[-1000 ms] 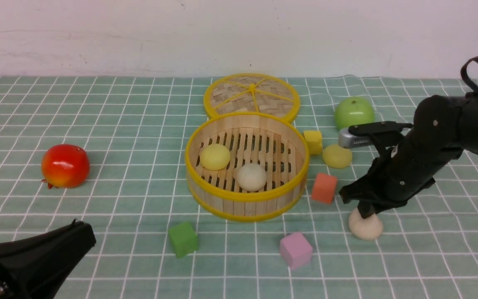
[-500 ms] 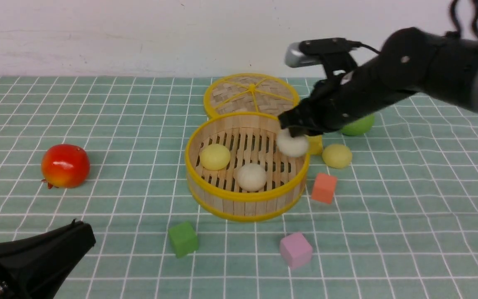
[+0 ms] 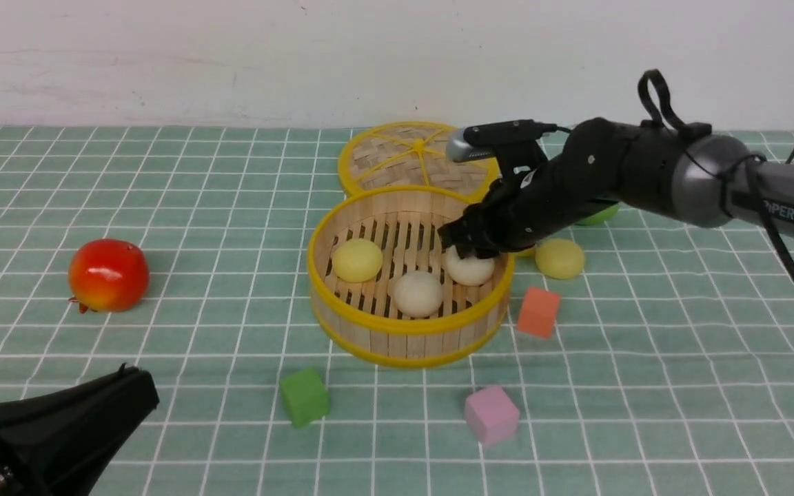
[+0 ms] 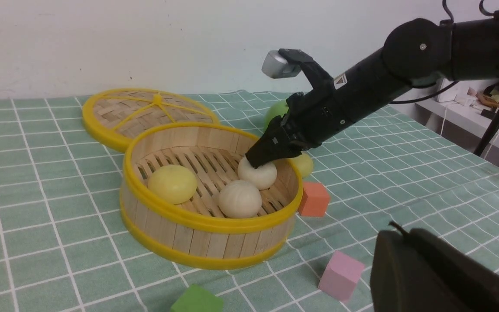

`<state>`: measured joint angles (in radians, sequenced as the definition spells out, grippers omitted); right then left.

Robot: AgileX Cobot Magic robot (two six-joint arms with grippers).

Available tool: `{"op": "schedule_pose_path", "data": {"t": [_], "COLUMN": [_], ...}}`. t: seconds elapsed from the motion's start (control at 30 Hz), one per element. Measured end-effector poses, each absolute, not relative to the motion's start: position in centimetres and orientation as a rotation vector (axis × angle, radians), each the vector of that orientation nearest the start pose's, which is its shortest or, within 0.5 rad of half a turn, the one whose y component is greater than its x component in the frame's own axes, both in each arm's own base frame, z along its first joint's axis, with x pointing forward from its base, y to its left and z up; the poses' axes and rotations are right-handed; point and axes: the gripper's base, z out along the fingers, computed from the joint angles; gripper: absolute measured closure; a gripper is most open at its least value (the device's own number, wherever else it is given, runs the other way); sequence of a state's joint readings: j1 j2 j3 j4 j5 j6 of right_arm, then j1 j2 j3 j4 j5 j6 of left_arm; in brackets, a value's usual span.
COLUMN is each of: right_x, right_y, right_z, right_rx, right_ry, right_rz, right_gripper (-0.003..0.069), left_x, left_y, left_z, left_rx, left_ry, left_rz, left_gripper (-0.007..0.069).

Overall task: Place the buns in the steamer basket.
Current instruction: Use the right arm to put the steamed stuffed bun into the steamer, then use the right arm to grab a steamed stuffed bun

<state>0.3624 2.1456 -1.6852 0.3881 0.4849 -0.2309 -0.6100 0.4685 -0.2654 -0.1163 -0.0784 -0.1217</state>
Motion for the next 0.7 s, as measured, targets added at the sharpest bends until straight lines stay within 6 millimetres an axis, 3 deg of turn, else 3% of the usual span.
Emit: {"op": "schedule_pose_path", "data": {"t": [0.13, 0.2, 0.33, 0.4, 0.5, 0.63, 0.67, 0.7], "right_x": [44.5, 43.8, 42.1, 41.7, 42.2, 44.1, 44.2, 44.9], "right_y": [18.7, 18.4, 16.8, 15.5, 12.9, 9.8, 9.8, 9.5], "right_z": [22.0, 24.3, 29.0, 30.2, 30.1, 26.3, 26.2, 24.6], "right_rx": [-0.376, -0.4, -0.492, -0.486, -0.39, -0.242, -0.238, -0.214], "right_ry": [2.383, 2.36, 2.307, 2.312, 2.378, 2.507, 2.506, 2.515], "right_rz": [0.45, 0.448, 0.335, 0.257, 0.154, 0.072, 0.072, 0.082], "right_gripper": [0.0216, 0.0146, 0.0118, 0.013, 0.0177, 0.0291, 0.0296, 0.034], "left_x": [8.9, 8.9, 8.9, 8.9, 8.9, 8.9, 8.9, 8.9], "left_y": [-6.1, -6.1, -6.1, -6.1, -6.1, -6.1, -6.1, -6.1], "left_z": [27.4, 27.4, 27.4, 27.4, 27.4, 27.4, 27.4, 27.4], "left_rx": [0.298, 0.298, 0.298, 0.298, 0.298, 0.298, 0.298, 0.298], "left_ry": [1.62, 1.62, 1.62, 1.62, 1.62, 1.62, 1.62, 1.62], "left_rz": [-0.645, -0.645, -0.645, -0.645, -0.645, -0.645, -0.645, -0.645], "left_gripper": [0.0608, 0.0606, 0.0605, 0.0603, 0.0601, 0.0596, 0.0596, 0.0596]}}
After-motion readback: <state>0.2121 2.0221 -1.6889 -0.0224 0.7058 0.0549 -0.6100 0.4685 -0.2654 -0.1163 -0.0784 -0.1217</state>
